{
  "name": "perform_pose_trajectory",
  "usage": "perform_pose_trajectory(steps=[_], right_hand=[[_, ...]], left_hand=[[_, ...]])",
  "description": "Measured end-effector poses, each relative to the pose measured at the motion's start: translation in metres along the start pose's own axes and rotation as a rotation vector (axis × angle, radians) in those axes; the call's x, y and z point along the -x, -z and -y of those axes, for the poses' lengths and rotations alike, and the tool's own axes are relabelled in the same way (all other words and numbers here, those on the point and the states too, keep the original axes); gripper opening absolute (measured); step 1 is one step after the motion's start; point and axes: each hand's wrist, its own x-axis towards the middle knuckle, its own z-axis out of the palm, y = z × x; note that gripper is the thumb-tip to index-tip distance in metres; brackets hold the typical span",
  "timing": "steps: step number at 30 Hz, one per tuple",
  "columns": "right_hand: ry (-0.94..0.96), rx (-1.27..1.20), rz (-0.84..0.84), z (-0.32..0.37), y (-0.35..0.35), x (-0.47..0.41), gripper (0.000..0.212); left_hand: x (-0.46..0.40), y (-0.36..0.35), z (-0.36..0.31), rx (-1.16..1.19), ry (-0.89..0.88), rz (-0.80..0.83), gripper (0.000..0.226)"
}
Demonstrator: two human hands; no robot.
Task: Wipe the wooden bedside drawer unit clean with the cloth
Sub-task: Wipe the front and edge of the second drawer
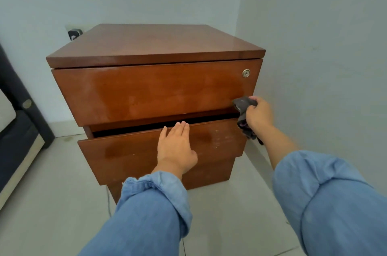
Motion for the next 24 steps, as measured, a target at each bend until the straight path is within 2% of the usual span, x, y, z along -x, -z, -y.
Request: perform_pose_trajectory(steps=[4, 7, 11, 15, 20, 24], right_hand=[[-0.053, 0.146, 0.058, -0.029, -0.009, -0.008, 0.048], [0.068, 0.319, 0.028, -0.044, -0.024, -0.006, 0.050], [0.189, 0.464, 0.022, -0.031, -0.029, 0.017, 0.050], [0.332, 0.450, 0.200, -0.004, -0.060, 0.065, 0.053], [0.305, 0.460, 0.274, 0.004, -0.058, 0.066, 0.054], [0.247, 0.389, 0.356, 0.002, -0.059, 0.064, 0.056]], left_hand=[[0.003, -0.009, -0.001, 0.013, 0.012, -0.080, 0.085], [0.003, -0.014, -0.002, 0.016, 0.014, -0.100, 0.089], [0.001, -0.019, 0.000, 0.042, 0.024, -0.103, 0.091], [0.002, -0.019, -0.002, 0.060, 0.024, -0.067, 0.091], [0.001, -0.003, 0.012, -0.004, -0.045, -0.018, 0.085], [0.018, 0.009, 0.040, -0.038, 0.021, -0.081, 0.080]])
